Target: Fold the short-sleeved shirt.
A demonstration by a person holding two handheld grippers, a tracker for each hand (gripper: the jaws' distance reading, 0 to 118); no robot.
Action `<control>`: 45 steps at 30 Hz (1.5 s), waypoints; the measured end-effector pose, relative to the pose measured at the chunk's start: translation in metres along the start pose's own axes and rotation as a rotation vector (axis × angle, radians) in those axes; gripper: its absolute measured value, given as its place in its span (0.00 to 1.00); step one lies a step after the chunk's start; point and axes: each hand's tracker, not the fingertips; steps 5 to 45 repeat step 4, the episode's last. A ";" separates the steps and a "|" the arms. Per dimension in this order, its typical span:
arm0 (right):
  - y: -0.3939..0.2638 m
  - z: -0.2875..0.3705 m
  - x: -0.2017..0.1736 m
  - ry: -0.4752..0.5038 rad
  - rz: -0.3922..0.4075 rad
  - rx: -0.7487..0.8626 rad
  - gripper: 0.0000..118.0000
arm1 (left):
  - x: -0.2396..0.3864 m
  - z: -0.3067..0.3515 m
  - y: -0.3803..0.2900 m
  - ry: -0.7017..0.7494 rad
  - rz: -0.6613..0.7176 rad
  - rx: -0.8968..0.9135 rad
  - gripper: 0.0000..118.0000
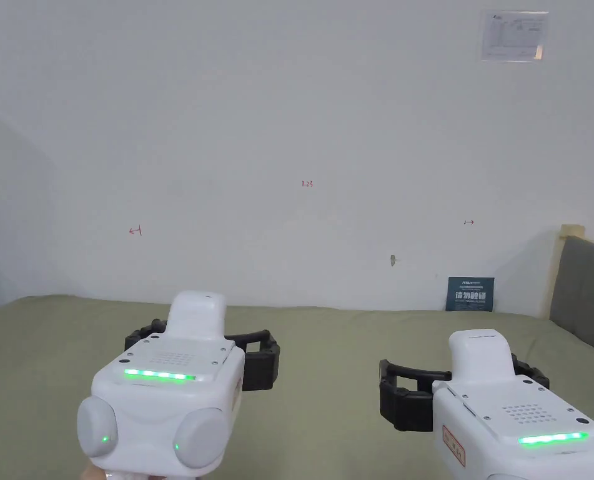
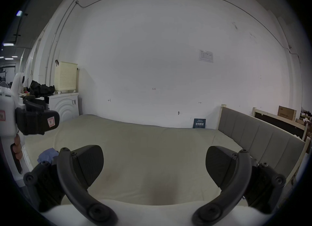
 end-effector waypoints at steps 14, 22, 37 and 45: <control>0.002 0.002 0.001 0.004 -0.009 0.004 1.00 | 0.005 0.006 0.000 0.021 -0.083 0.025 0.94; 0.002 0.002 0.001 0.004 -0.009 0.004 1.00 | 0.005 0.006 0.000 0.021 -0.083 0.025 0.94; 0.002 0.002 0.001 0.004 -0.009 0.004 1.00 | 0.005 0.006 0.000 0.021 -0.083 0.025 0.94; 0.002 0.002 0.001 0.004 -0.009 0.004 1.00 | 0.005 0.006 0.000 0.021 -0.083 0.025 0.94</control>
